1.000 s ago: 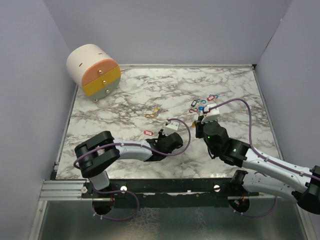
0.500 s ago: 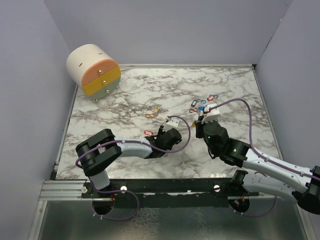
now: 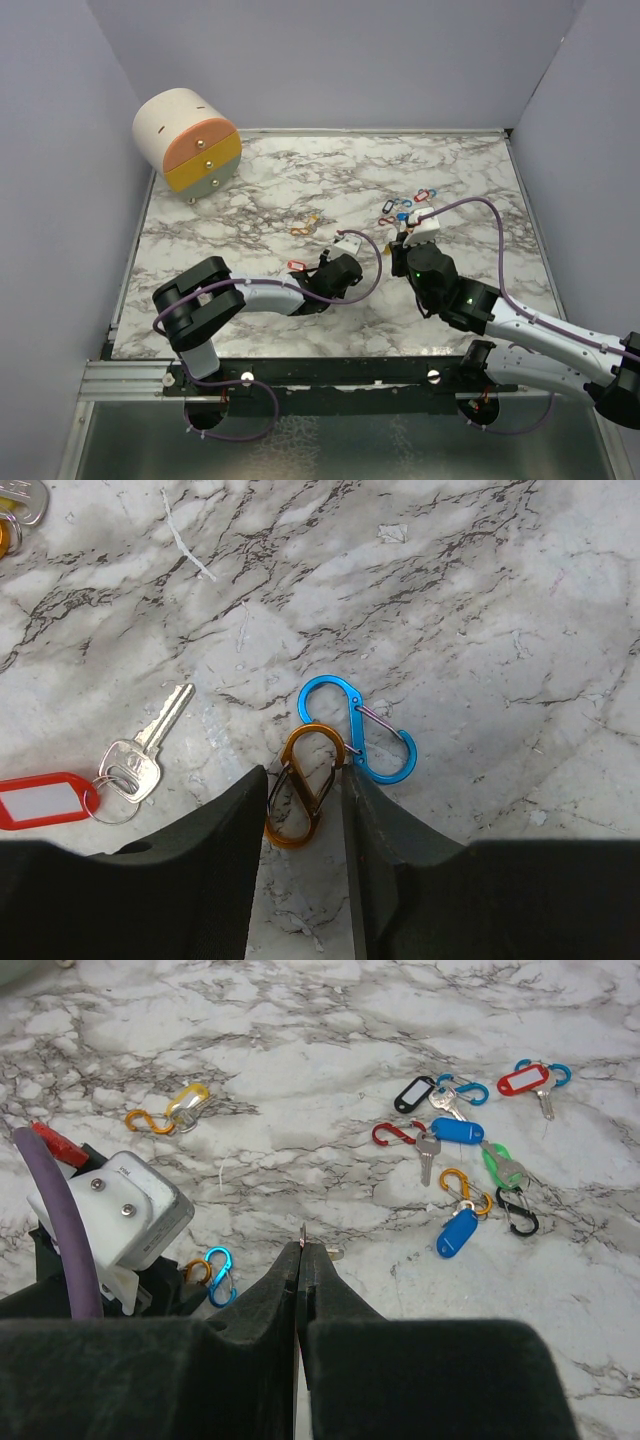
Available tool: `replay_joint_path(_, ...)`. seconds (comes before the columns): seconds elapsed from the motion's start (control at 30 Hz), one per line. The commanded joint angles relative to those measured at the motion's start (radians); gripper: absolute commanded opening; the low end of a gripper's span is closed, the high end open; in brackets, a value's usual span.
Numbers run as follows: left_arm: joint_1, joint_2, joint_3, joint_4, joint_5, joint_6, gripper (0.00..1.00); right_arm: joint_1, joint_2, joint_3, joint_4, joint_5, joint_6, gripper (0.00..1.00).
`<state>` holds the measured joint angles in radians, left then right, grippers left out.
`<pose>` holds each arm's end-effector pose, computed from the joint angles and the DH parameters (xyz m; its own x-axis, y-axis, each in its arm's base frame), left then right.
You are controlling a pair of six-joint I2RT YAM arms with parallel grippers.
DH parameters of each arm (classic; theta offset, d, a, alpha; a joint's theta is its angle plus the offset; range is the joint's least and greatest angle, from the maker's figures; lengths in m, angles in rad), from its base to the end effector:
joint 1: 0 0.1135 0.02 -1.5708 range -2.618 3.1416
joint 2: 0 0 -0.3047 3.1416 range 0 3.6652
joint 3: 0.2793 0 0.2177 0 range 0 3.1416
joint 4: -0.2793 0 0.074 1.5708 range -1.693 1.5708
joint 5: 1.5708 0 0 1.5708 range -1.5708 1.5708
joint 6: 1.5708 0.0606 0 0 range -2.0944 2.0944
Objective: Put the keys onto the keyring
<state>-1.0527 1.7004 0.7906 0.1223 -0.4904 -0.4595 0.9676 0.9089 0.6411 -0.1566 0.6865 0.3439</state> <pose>0.1858 -0.2684 0.1970 -0.5814 0.2300 -0.7804 0.3838 0.9233 -0.0138 0.1227 0.1104 0.3066 -0.3242 -0.0109 -0.9459 -0.2124 0.9752 0.0615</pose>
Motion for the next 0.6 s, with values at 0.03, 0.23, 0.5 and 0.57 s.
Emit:
replay_joint_path(0.03,0.007,0.007,-0.030,-0.076,0.051,-0.002,0.37,0.004,-0.013,-0.009,0.031,-0.001,-0.003,0.01)
replay_joint_path(0.23,0.007,0.006,-0.034,-0.084,0.063,-0.008,0.16,0.004,-0.013,-0.009,0.031,-0.002,-0.002,0.01)
replay_joint_path(0.5,0.007,-0.038,-0.028,-0.095,0.050,-0.009,0.01,0.005,0.006,-0.015,0.044,-0.011,-0.005,0.01)
replay_joint_path(0.57,0.007,-0.053,-0.020,-0.104,0.039,-0.005,0.00,0.005,0.024,-0.018,0.053,-0.027,-0.011,0.01)
